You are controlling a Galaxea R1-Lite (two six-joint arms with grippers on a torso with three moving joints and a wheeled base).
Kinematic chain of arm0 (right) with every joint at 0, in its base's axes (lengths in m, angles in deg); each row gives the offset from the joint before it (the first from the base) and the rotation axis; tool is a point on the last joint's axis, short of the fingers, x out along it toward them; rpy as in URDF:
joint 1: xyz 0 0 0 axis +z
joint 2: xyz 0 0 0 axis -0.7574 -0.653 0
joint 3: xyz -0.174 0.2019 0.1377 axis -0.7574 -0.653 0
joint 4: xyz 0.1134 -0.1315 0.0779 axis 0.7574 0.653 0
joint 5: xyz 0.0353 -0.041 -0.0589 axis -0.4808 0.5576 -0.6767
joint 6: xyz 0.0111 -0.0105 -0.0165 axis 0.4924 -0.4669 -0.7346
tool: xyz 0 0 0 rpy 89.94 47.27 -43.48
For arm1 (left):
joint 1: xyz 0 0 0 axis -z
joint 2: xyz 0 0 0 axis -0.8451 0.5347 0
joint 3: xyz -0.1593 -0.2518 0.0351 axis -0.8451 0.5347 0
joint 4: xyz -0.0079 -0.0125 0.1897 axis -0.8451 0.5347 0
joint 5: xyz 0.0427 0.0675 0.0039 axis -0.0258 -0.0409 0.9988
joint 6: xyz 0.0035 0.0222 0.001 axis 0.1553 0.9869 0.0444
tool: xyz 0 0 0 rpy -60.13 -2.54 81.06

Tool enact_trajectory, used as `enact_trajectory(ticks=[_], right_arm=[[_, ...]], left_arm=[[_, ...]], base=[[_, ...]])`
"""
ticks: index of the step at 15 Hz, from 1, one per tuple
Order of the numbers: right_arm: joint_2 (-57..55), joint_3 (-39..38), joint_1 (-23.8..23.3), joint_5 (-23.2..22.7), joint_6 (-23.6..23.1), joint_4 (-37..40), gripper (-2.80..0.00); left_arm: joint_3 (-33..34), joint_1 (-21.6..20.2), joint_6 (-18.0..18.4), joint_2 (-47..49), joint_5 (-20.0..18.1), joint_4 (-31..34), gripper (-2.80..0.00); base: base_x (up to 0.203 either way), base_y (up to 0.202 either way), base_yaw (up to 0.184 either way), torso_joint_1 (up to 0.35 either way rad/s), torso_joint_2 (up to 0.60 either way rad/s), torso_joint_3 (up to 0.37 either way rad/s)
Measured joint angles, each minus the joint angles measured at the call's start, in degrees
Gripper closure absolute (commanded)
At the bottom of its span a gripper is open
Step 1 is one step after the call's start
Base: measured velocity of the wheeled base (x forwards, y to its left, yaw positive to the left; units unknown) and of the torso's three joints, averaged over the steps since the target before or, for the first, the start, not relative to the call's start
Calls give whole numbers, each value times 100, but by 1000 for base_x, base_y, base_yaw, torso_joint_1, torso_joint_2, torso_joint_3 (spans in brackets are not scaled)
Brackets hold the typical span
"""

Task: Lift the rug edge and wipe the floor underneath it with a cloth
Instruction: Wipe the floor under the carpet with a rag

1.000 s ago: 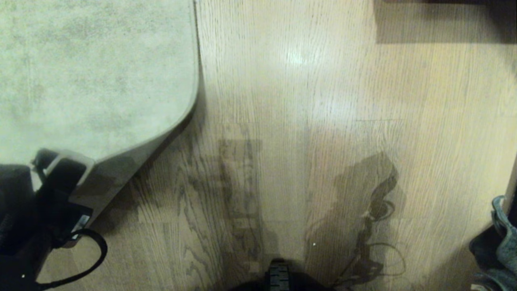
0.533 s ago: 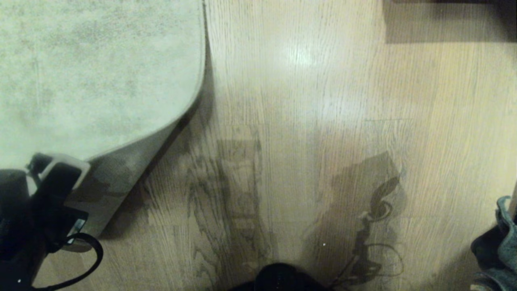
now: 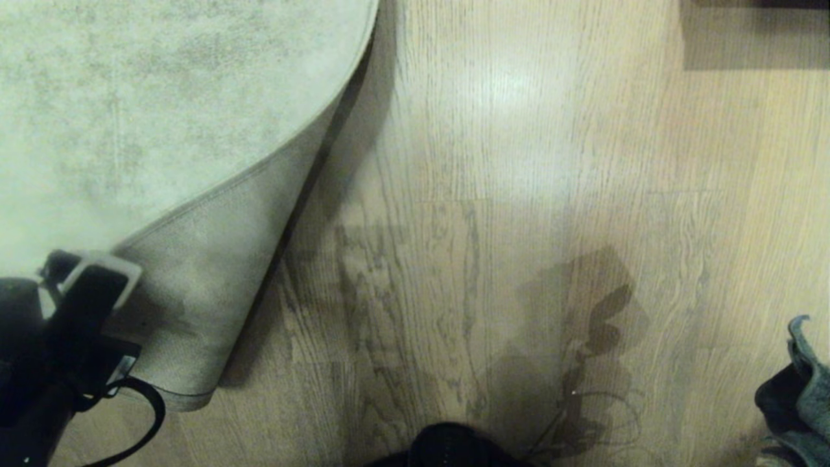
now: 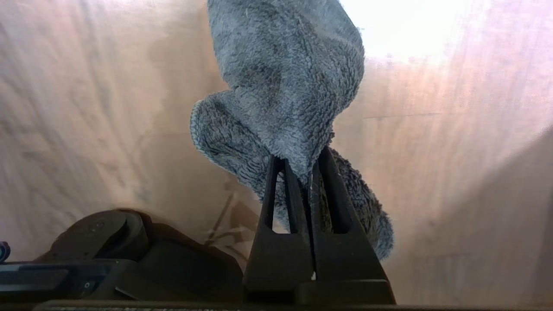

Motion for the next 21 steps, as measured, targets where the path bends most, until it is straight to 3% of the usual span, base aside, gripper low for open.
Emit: enact_trajectory(ticks=[8,21], right_arm=[[0,0,0,1,-1,2,0],[0,0,2,3,1,1,0]], left_arm=[[78,1,-11,-72,0,1,0],[91,4,-7,-79,-5,22,0]], base=[[0,179,-1,1,1,1],[0,0,0,0,0,0]])
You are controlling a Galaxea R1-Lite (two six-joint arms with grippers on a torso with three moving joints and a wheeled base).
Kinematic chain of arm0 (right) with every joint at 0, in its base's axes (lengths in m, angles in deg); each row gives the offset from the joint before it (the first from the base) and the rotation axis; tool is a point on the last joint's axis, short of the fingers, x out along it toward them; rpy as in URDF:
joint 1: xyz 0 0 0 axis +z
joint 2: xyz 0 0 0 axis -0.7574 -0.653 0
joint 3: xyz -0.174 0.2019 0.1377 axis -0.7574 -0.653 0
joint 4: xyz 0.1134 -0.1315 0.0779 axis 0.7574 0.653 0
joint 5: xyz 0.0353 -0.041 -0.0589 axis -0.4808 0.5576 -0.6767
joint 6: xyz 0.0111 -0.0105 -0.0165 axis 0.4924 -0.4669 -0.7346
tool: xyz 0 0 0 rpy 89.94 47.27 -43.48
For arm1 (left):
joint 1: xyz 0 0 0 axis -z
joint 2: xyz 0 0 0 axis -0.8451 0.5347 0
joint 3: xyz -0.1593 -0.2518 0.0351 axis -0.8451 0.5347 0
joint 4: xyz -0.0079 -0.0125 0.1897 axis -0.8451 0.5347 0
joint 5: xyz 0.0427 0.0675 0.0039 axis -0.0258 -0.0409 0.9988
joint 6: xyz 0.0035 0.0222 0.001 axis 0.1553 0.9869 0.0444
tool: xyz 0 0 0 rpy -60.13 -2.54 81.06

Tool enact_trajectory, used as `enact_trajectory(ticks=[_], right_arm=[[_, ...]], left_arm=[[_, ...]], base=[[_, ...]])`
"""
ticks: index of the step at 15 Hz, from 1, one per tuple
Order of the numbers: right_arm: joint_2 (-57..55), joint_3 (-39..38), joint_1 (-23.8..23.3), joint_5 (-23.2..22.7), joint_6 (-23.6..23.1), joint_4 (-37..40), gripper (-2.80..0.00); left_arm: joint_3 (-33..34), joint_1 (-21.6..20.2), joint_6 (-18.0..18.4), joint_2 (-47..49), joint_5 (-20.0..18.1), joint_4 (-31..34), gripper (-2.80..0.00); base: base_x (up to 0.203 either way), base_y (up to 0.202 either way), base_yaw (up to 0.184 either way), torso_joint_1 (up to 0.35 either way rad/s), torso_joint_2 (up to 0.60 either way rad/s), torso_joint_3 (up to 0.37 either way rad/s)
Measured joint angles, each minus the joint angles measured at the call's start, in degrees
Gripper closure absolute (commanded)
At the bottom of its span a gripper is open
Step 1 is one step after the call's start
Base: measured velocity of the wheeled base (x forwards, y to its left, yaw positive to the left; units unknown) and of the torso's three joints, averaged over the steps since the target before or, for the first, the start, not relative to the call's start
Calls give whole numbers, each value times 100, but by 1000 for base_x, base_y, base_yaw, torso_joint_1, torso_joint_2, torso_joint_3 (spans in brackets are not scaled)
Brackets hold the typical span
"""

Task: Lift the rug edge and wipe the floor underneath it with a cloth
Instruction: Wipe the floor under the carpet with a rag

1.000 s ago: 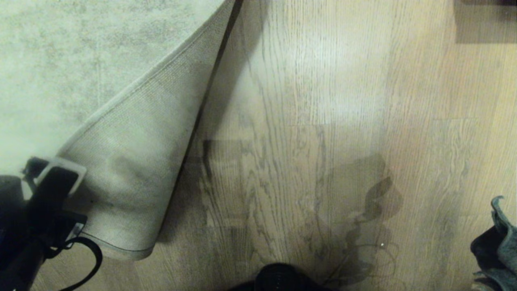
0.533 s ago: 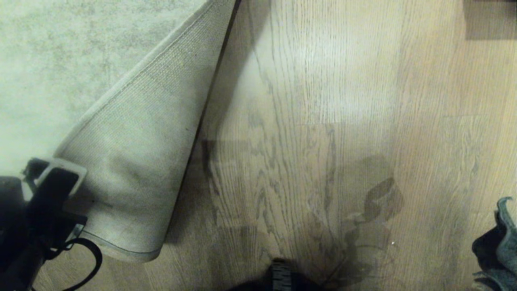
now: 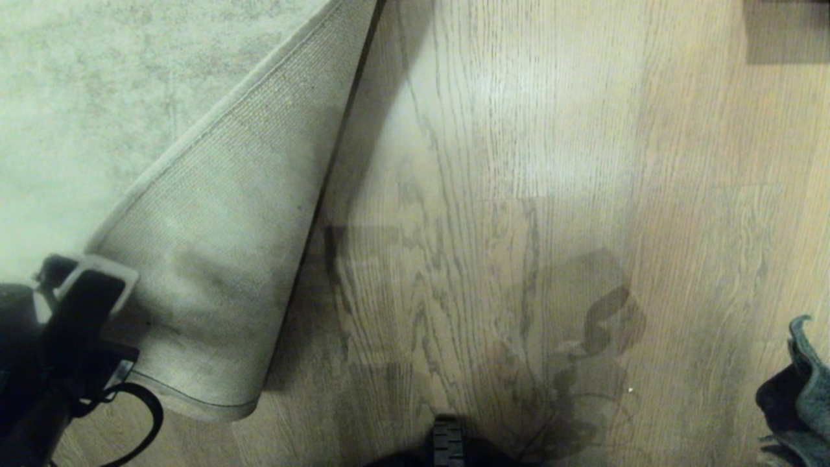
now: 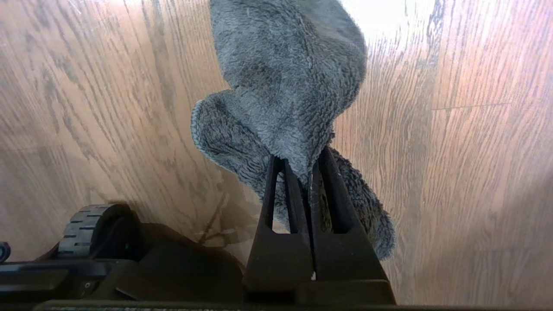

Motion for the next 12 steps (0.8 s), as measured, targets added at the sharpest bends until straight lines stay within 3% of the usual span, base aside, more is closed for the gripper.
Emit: enact_trajectory(ticks=[12], right_arm=[[0,0,-2,-2,-1,2,0]], left_arm=[[157,0,-133,11,-7,-14,0]], base=[[0,0,0,0,0,0]])
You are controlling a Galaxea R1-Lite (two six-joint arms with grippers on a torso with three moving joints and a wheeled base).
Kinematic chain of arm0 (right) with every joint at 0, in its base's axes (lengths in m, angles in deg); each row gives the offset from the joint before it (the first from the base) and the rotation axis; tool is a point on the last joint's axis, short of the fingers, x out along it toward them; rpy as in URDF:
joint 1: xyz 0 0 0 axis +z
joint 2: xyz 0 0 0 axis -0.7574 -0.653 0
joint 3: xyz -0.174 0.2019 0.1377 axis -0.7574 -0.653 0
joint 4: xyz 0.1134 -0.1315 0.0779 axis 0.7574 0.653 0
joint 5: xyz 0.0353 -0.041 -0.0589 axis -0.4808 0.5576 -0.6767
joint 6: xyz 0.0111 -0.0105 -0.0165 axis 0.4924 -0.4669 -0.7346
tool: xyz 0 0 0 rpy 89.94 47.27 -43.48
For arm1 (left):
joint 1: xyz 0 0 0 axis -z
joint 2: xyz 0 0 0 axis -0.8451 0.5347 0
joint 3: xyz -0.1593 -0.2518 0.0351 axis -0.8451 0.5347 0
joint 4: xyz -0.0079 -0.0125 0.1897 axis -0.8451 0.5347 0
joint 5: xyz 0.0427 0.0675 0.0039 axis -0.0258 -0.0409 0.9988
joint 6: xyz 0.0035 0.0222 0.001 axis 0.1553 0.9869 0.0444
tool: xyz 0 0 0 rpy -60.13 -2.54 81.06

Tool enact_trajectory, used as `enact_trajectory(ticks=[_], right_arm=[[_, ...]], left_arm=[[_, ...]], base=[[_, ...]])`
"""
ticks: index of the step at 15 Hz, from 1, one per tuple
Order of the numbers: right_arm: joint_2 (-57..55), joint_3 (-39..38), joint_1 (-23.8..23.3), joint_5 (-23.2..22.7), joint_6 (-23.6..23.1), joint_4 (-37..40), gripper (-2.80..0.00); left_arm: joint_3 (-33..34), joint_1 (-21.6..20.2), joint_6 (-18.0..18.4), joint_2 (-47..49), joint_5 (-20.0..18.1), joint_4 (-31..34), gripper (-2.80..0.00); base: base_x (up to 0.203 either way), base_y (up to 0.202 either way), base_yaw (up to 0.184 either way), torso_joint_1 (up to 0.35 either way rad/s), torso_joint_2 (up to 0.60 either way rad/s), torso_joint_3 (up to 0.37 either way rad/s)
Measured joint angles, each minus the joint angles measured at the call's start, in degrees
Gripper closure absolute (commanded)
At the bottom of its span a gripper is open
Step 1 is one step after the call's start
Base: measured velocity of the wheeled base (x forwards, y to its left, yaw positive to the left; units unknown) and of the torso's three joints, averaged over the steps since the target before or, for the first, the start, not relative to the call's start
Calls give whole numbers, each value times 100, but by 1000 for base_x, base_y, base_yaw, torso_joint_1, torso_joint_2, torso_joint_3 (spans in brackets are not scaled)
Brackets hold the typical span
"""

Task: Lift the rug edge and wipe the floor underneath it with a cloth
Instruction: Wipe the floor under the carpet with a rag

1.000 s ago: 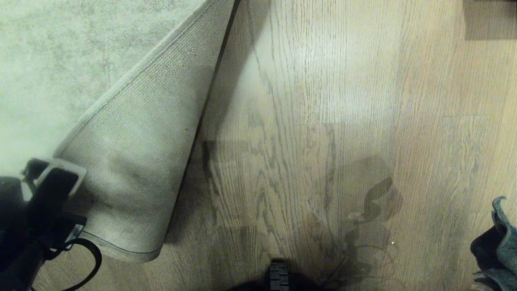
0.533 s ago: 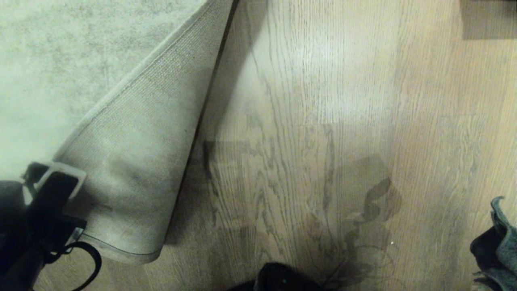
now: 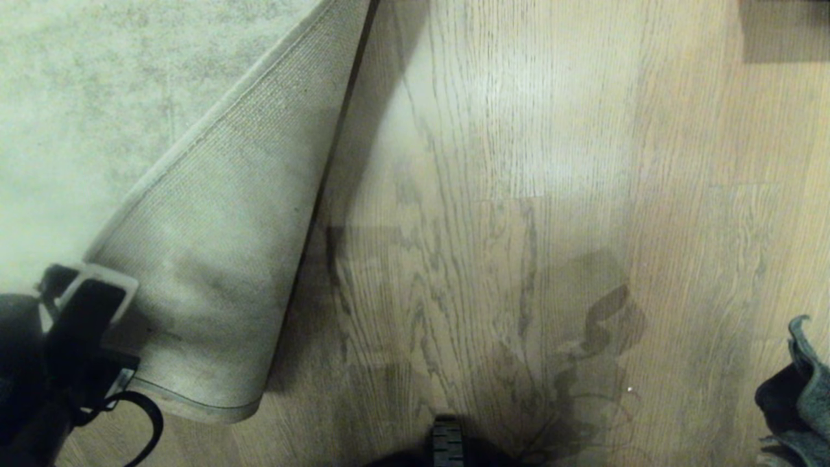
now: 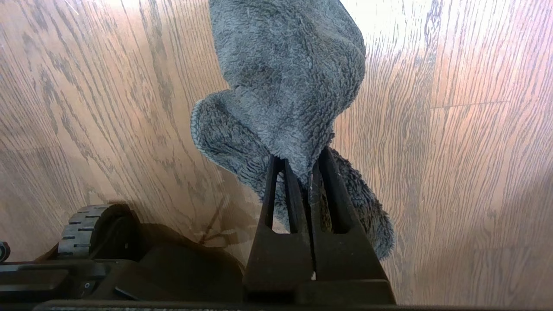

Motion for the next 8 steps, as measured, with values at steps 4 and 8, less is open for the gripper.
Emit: enact_trajectory(ticks=[4,8], right_arm=[[0,0,0,0,-1,-2,0],[0,0,0,2,1,0,0]], left_arm=[[16,0,-118,-2,4,-1,0],[-40,-101,-325,-15,51,-10,0]], base=[[0,0,0,0,0,0],[0,0,0,0,0,0]])
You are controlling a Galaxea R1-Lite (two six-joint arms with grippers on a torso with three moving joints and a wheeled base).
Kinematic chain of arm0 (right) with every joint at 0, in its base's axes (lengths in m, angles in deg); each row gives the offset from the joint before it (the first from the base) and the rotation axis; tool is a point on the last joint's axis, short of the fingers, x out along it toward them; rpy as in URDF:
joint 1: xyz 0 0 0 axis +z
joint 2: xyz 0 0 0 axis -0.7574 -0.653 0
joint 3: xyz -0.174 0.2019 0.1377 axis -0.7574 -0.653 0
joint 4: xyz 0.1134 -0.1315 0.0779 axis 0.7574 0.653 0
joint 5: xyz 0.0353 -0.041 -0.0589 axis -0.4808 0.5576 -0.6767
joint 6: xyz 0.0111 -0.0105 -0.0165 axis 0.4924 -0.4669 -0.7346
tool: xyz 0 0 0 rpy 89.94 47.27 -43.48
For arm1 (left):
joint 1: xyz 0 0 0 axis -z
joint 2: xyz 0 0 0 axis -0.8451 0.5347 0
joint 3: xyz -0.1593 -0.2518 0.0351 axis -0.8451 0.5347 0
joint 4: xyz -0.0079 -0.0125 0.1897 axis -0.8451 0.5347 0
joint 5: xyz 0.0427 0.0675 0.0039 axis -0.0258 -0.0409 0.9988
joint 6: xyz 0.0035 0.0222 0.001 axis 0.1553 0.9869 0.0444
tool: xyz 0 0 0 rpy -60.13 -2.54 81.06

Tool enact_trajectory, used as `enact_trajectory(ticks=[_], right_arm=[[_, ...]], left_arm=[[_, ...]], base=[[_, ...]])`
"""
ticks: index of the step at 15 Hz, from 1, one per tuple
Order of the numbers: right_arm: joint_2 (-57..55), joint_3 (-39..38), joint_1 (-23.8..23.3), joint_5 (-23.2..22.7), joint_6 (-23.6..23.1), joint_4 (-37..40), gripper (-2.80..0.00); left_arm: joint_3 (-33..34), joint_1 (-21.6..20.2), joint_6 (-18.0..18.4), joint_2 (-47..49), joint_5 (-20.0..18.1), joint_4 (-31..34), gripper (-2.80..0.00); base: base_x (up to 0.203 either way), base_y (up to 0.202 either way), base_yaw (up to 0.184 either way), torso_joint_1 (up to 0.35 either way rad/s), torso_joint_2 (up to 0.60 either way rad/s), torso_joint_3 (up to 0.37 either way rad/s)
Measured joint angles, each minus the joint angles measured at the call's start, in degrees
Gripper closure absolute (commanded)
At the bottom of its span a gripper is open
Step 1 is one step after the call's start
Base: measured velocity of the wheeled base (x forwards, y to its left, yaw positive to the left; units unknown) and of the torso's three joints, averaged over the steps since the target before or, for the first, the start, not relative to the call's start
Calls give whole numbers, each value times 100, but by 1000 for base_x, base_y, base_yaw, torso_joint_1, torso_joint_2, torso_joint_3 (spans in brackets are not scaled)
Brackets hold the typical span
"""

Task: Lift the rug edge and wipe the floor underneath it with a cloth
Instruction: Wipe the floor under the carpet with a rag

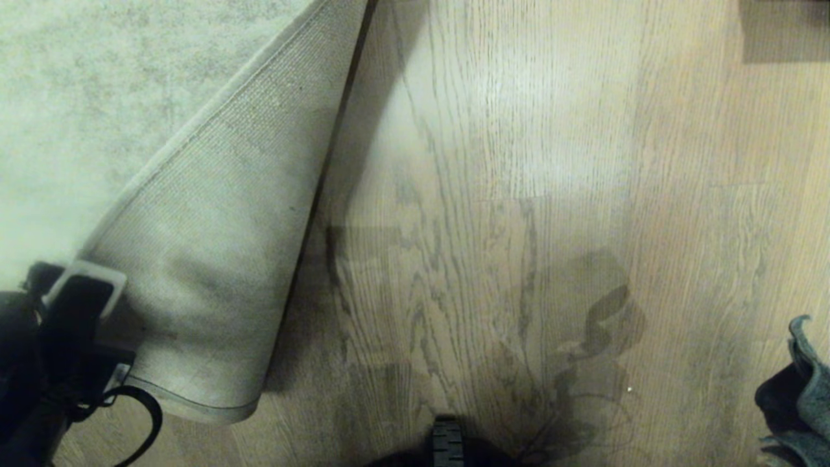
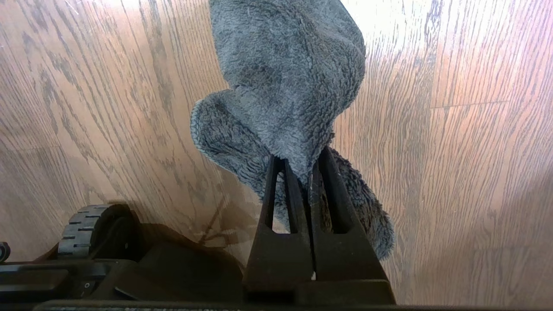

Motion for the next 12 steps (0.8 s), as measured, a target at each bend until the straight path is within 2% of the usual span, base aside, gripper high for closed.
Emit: enact_trajectory(ticks=[6,12], right_arm=[[0,0,0,-2,0,-2,0],[0,0,0,1,-1,0,0]], left_arm=[[57,-350,-14,-12,35,-715,0],[137,-486,-31,24,68,-787,0]], base=[[0,0,0,0,0,0],[0,0,0,0,0,0]])
